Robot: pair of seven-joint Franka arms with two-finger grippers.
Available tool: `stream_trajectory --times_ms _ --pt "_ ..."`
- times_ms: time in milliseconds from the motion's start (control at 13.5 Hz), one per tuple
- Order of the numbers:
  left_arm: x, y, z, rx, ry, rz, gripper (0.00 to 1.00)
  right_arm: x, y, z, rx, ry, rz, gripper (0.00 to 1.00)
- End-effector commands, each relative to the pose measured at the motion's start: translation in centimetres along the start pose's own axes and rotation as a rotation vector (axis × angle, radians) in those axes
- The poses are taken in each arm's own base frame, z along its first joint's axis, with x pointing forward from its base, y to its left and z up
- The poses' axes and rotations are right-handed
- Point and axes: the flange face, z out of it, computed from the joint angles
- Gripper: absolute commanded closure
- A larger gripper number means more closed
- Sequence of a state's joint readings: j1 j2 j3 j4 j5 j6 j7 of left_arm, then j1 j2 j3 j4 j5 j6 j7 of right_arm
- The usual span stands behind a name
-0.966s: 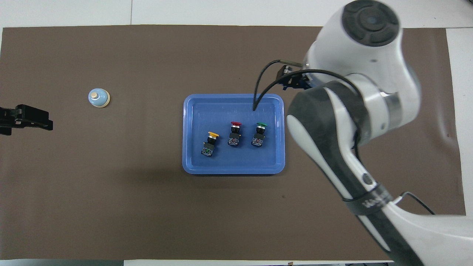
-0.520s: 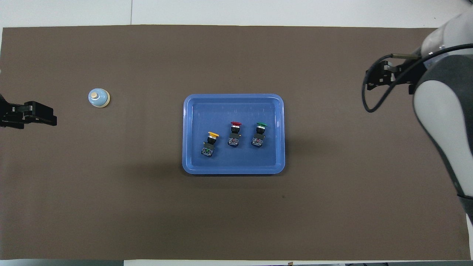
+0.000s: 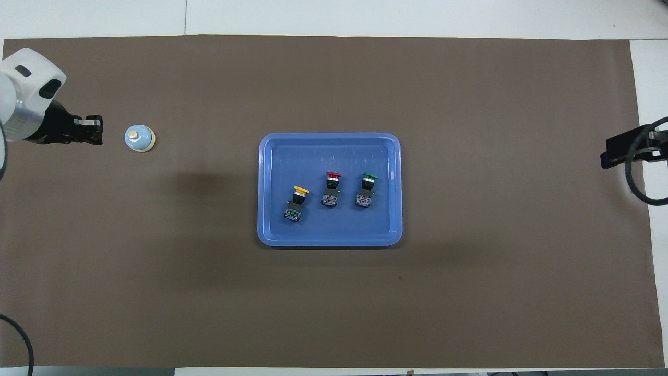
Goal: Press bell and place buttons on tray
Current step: 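Reach the left gripper to the dome bell and press it again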
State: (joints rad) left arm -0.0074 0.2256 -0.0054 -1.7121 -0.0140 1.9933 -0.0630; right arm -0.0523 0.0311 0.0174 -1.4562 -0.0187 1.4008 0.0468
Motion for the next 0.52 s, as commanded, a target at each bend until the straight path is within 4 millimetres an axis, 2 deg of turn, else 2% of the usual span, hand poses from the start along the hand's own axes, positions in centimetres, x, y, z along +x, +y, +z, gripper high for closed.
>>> stream_trajectory --times_ms 0,223,446 --pt "2.3 -1.5 3.3 -0.007 0.030 -0.043 1.00 -0.6 0.4 1.5 0.006 -0.023 -0.014 0.00" --pt "3.8 -1.5 7.0 -0.010 0.064 -0.047 1.00 -0.6 0.3 1.4 0.006 -0.015 -0.013 0.00" --pt "3.9 -1.8 8.1 -0.008 0.083 -0.049 1.00 -0.6 0.6 1.2 0.005 -0.009 0.001 0.00"
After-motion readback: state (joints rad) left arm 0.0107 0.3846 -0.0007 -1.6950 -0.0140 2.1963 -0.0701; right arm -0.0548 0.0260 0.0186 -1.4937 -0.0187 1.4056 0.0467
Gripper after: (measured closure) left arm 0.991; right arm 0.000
